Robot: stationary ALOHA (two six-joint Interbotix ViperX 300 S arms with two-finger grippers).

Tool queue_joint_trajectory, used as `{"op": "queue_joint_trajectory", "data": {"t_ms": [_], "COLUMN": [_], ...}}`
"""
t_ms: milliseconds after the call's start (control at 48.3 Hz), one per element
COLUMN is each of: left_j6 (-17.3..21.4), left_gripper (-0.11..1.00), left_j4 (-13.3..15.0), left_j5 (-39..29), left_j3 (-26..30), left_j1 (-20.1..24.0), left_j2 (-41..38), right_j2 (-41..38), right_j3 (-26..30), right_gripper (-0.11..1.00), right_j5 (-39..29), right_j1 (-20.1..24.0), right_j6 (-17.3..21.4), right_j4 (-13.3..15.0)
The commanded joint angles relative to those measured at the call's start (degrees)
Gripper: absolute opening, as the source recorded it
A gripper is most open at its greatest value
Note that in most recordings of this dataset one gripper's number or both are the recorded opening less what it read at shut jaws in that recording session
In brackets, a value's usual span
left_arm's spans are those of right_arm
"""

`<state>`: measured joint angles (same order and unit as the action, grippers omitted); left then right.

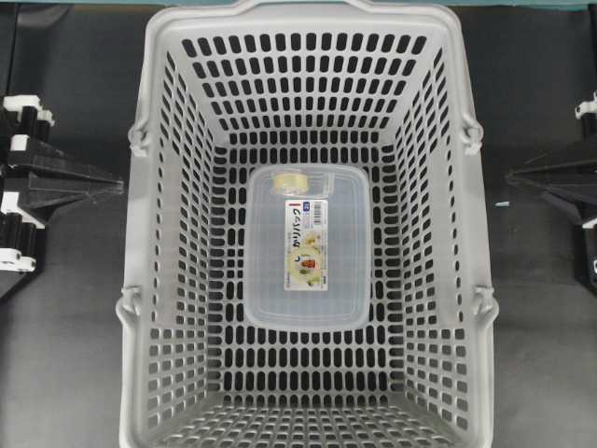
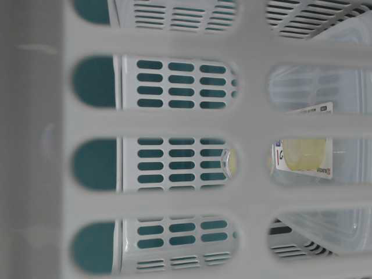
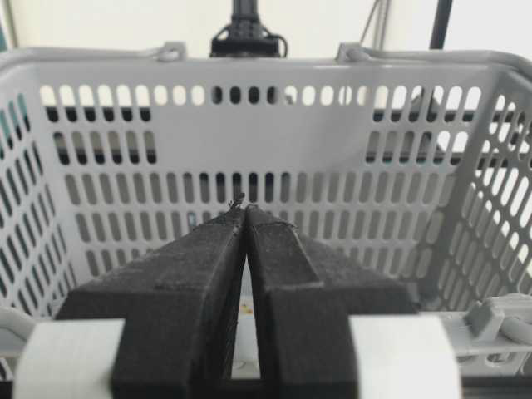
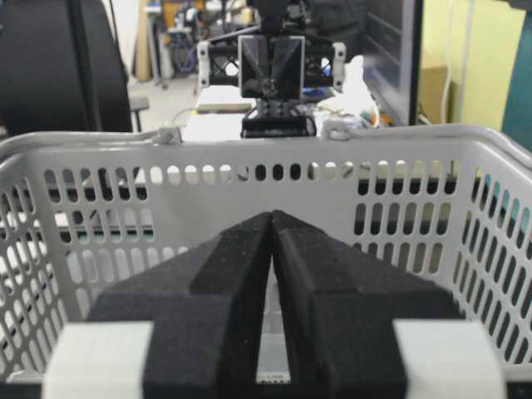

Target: Pick up the cellophane tape from the shopping basket with the left arm.

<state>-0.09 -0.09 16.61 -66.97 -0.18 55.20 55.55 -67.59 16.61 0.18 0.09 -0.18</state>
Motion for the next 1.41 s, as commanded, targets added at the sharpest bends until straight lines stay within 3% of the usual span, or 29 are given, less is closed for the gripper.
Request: {"op": "queue_joint_trajectory", "data": {"t_ms": [0, 83, 269, 435, 663, 1077, 1202, 1388], "left_j6": [-1.85, -3.52, -5.19, -5.27, -5.19, -4.66, -4.66, -4.92], "left_gripper": [0.06, 0.00, 0.00, 0.00, 0.00, 0.00, 0.00, 0.01], "left_j4": [-2.37, -2.37, -2.37, -2.37, -2.46, -2.46, -2.37, -2.46], "left_j5": [-3.87, -10.46, -31.20, -45.18, -54.32, -66.62, -70.40, -71.81], "left_j3": [4.66, 9.40, 22.50, 32.87, 42.89, 58.54, 61.70, 64.69], "left_j1": [0.00, -0.18, -1.76, -2.99, -4.04, -5.71, -5.80, -5.80], "left_j2": [-0.70, -1.67, -6.77, -14.85, -26.72, -44.21, -48.34, -53.26], "right_j2": [-0.53, 0.18, 3.25, 5.80, 7.56, 8.00, 8.09, 8.17], "right_j3": [1.05, 1.05, 1.49, 2.29, 2.90, 2.90, 2.90, 2.90], "right_gripper": [0.01, 0.01, -0.01, -0.01, -0.01, 0.01, 0.16, 0.66], "right_j5": [0.44, -0.26, -5.19, -11.95, -16.88, -17.14, -17.23, -17.31], "right_j1": [0.00, 0.00, 0.00, 0.35, 1.67, 2.11, 2.11, 2.81], "right_j6": [0.26, 0.26, 0.35, 0.35, 0.35, 0.35, 0.35, 0.26], "right_j4": [-0.09, -0.26, -0.26, -0.26, -0.26, -0.26, -0.26, -0.26]}}
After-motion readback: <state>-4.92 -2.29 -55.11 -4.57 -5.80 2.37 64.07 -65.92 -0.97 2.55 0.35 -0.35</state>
